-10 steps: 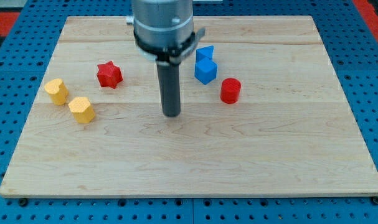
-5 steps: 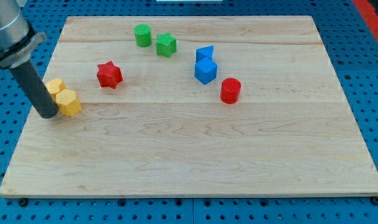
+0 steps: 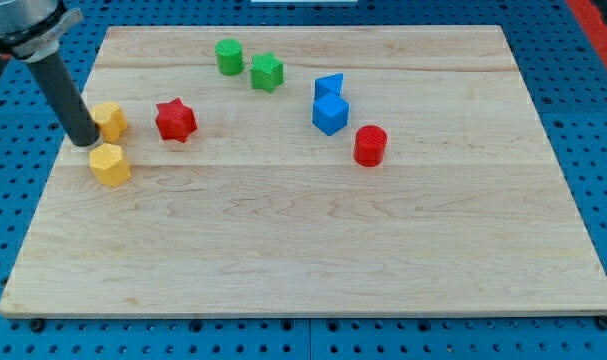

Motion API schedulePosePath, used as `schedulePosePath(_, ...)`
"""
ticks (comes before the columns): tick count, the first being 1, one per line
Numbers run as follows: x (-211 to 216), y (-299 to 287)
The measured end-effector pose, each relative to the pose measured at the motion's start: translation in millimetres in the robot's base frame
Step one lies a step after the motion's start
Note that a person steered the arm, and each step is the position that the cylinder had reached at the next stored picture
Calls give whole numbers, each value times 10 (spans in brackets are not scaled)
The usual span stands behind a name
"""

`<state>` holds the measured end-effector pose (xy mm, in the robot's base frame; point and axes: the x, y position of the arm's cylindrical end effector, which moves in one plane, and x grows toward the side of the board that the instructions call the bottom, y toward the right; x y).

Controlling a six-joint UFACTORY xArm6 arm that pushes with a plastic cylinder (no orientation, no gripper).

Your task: Place the yellow heart on top of the red star

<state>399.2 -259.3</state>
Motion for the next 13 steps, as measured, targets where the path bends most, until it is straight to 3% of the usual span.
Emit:
schedulePosePath(3, -12, -397)
schedulePosePath(4, -117, -275)
schedulePosePath(5, -217, 214)
schedulePosePath(7, -38, 364)
schedulePosePath(9, -561, 843)
schedulePosePath(13, -778, 596)
